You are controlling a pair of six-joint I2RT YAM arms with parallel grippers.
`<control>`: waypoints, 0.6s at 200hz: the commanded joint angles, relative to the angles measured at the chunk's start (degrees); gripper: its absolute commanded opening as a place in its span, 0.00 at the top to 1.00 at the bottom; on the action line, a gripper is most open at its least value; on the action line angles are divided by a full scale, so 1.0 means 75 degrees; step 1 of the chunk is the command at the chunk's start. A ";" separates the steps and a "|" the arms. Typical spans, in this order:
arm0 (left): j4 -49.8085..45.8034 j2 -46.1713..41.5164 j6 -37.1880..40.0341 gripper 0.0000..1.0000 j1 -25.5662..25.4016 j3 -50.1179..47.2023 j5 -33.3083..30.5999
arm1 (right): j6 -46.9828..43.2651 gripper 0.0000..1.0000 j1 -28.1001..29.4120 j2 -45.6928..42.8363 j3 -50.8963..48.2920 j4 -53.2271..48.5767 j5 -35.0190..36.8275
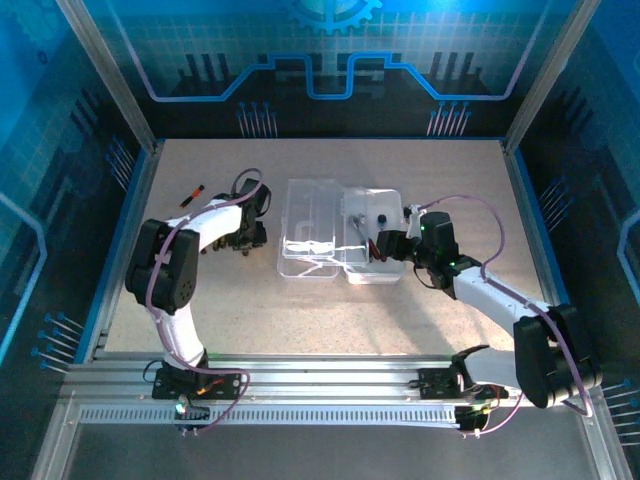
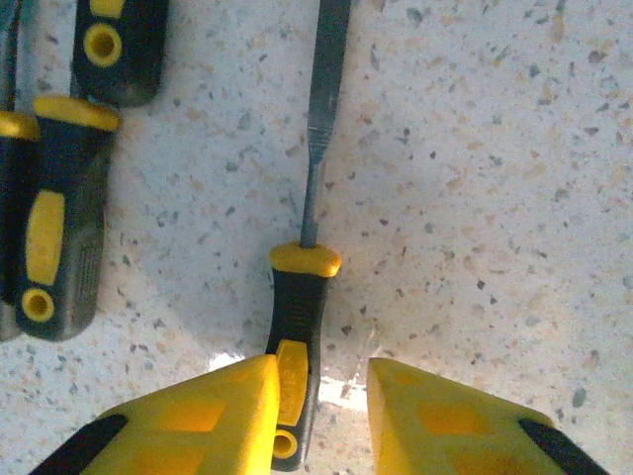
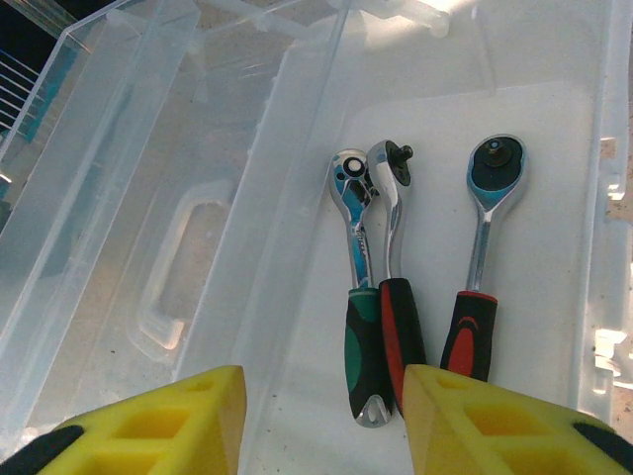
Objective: Pack the tool kit
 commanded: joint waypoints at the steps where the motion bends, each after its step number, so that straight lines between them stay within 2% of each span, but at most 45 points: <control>1: -0.0447 -0.0146 -0.0248 0.64 -0.0058 -0.0163 0.0495 | -0.0060 0.54 0.0068 -0.0047 0.0071 -0.0012 0.0068; 39: -0.0897 -0.0424 -0.0070 0.55 -0.0054 0.0376 0.0225 | -0.0071 0.54 0.0067 -0.0103 0.0051 -0.0036 0.0092; 55: -0.0985 -0.0457 -0.0018 0.54 -0.0052 0.0485 0.0142 | -0.0071 0.54 0.0065 -0.0115 0.0052 -0.0036 0.0103; 75: -0.1011 -0.0409 0.0005 0.54 -0.0044 0.0477 0.0096 | -0.0071 0.54 0.0064 -0.0115 0.0052 -0.0044 0.0090; 120: -0.0824 0.0005 -0.0093 0.63 0.0003 0.0238 0.0019 | -0.0074 0.54 0.0065 -0.0119 0.0057 -0.0066 0.0118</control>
